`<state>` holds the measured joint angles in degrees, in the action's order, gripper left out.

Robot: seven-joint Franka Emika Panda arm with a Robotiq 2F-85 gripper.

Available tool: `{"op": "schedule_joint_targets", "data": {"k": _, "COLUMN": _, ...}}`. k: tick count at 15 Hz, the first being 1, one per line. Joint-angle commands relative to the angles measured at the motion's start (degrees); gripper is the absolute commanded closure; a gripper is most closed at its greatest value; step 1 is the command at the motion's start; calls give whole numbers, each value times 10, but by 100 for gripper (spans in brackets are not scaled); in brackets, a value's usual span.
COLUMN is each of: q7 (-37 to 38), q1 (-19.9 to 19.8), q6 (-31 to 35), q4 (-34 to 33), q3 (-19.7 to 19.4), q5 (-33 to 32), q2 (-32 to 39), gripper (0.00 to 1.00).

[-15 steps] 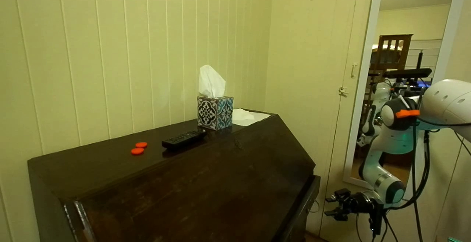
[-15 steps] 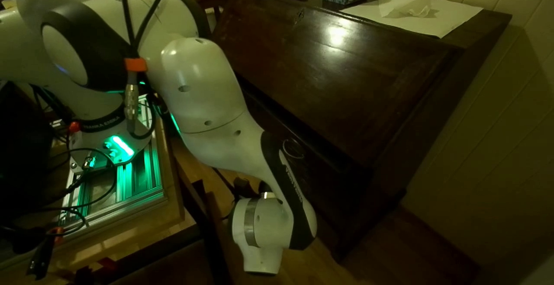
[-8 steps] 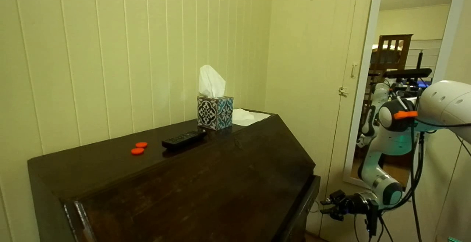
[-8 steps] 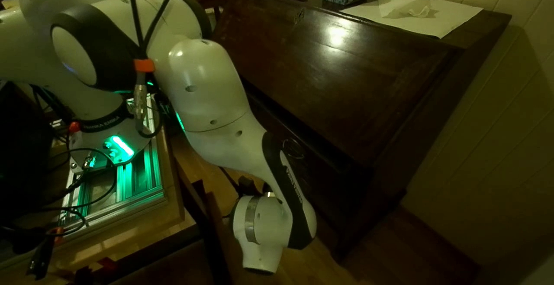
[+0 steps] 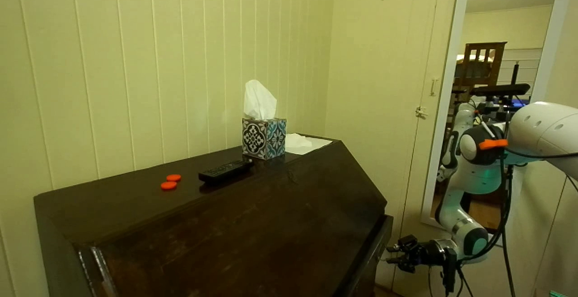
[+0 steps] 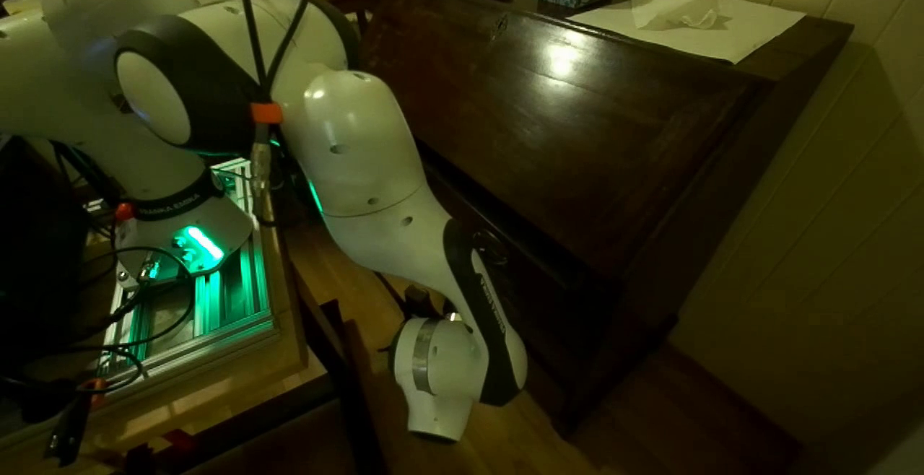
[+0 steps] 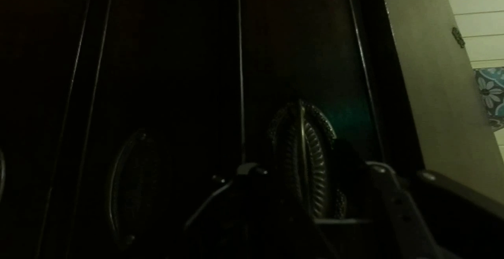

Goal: Open the topmost drawer on the right fully

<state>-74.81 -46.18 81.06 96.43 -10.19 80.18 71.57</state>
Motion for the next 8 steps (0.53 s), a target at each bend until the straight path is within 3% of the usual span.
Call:
{"op": "schedule_joint_targets", "data": {"k": 1, "q7": 1, "q1": 18, "q6": 0, "q4": 0, "q3": -12, "q5": 16, "q2": 5, "gripper": 87}}
{"op": "schedule_joint_targets", "data": {"k": 3, "q7": 1, "q1": 25, "q6": 3, "q4": 5, "q3": -19, "q5": 11, "q2": 1, "gripper": 99}}
{"op": "schedule_joint_targets", "data": {"k": 8, "q7": -6, "q1": 42, "q6": -1, "q4": 8, "q3": -56, "q5": -30, "q2": -3, "gripper": 99}}
